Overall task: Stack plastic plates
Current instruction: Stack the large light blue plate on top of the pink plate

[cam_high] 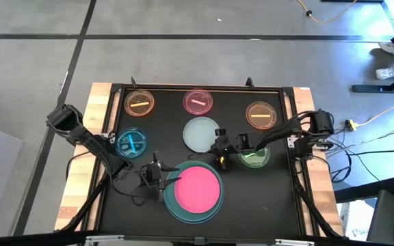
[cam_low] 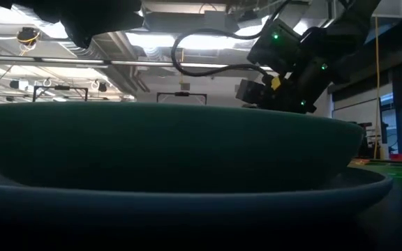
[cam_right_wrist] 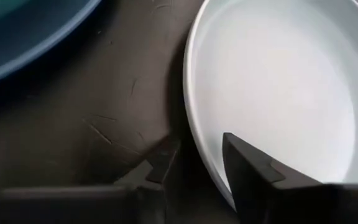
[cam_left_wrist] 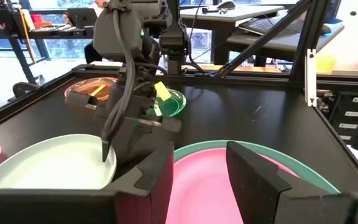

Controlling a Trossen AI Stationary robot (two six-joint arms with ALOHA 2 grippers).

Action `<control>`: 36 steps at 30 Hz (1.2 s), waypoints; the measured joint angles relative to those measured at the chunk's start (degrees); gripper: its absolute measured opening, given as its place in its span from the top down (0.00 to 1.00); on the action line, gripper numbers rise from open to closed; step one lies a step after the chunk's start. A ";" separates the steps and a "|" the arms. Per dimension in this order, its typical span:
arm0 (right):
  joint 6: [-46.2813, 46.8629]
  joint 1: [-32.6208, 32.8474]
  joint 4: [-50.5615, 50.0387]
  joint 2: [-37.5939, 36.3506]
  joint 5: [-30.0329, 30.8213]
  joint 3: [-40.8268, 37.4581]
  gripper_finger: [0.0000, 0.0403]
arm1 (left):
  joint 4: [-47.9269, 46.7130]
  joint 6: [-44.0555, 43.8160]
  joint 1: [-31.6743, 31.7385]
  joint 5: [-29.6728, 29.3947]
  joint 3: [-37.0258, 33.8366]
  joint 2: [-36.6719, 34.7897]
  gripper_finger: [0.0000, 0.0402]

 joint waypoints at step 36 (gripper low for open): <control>0.62 21.42 7.37 -10.99 -15.47 0.94 0.98 | 0.11 -0.02 0.02 -0.24 0.02 0.00 0.65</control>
